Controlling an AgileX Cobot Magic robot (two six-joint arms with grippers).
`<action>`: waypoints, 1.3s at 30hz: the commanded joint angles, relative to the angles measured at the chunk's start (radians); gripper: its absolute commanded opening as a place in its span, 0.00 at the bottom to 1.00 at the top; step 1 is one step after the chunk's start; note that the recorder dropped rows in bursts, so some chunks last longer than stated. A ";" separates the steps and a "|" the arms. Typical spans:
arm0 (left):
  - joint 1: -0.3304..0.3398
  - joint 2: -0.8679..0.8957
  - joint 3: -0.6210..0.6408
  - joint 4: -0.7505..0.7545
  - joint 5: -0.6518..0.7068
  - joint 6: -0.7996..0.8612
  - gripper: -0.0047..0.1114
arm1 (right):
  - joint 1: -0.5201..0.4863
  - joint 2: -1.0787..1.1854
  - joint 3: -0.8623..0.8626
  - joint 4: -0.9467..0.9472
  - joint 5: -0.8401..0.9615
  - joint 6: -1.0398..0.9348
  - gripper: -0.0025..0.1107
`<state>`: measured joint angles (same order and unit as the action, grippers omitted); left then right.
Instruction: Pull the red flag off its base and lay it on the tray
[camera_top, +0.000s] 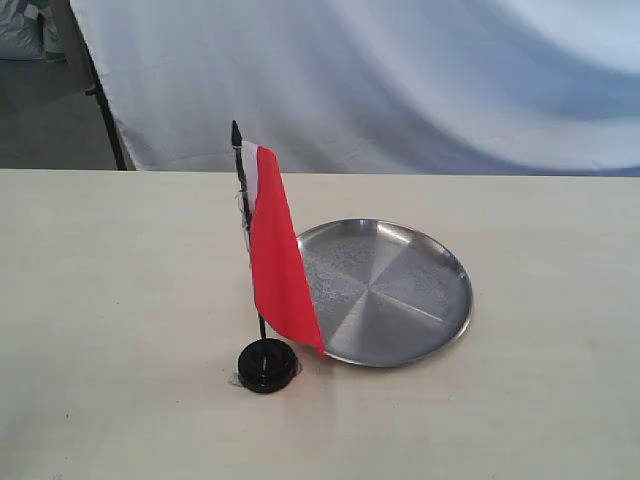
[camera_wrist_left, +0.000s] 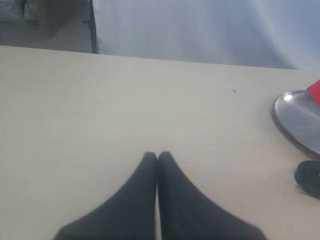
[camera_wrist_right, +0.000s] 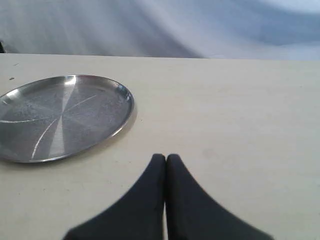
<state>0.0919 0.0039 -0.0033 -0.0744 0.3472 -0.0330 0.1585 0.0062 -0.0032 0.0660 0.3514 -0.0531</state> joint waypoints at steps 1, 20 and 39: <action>0.003 -0.004 0.003 -0.007 -0.004 0.003 0.04 | -0.006 -0.006 0.003 -0.004 -0.003 -0.003 0.02; 0.003 -0.004 0.003 0.000 -0.023 0.003 0.04 | -0.006 -0.006 0.003 -0.004 -0.003 -0.003 0.02; 0.003 -0.004 0.003 -0.002 -0.549 0.003 0.04 | -0.006 -0.006 0.003 -0.004 -0.003 -0.003 0.02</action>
<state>0.0919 0.0032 -0.0033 -0.0709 -0.1907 -0.0330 0.1585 0.0062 -0.0032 0.0660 0.3514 -0.0531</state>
